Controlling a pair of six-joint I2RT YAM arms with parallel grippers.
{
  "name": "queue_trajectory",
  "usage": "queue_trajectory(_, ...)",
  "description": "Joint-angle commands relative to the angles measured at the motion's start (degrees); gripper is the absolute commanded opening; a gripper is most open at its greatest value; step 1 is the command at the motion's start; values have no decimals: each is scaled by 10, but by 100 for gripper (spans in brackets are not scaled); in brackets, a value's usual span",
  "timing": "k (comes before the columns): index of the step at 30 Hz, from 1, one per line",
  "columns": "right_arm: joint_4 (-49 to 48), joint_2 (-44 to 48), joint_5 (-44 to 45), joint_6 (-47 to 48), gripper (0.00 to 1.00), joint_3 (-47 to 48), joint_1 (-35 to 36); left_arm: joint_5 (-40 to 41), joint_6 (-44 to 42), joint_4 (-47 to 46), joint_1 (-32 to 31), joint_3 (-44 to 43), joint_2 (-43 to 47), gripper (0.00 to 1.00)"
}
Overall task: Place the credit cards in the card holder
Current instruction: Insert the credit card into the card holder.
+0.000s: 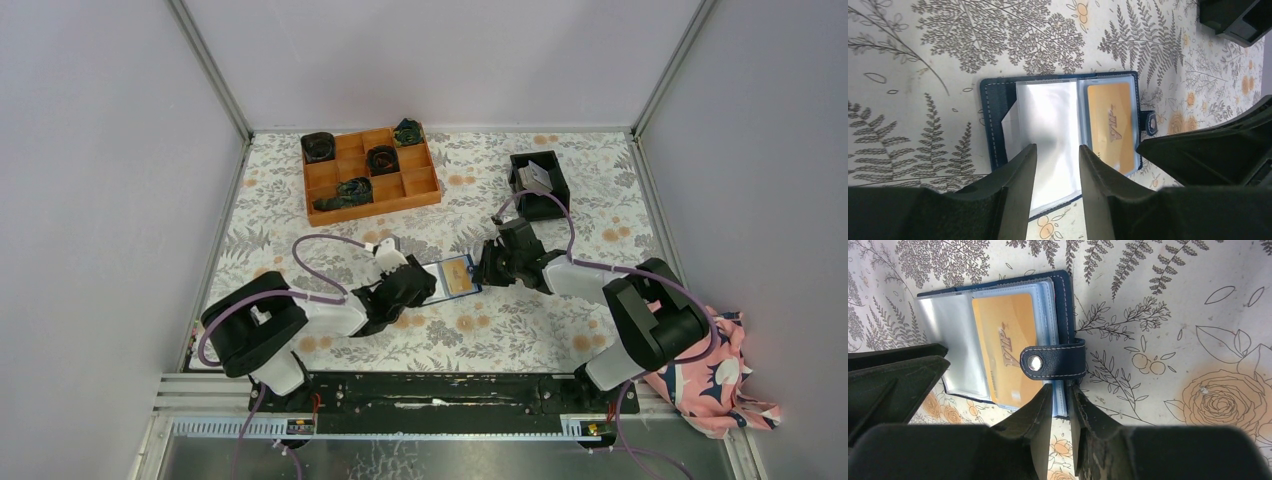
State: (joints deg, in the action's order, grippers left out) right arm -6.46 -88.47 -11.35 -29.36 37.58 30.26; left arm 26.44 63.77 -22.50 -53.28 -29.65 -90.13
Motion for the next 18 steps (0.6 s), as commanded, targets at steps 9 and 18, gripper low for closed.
queue_trajectory(9,63,68,34,18,27,29,9,72,2,77,-2,18,10,40)
queue_trajectory(18,113,125,56,29,29,62,10,103,0,101,-2,8,51,41)
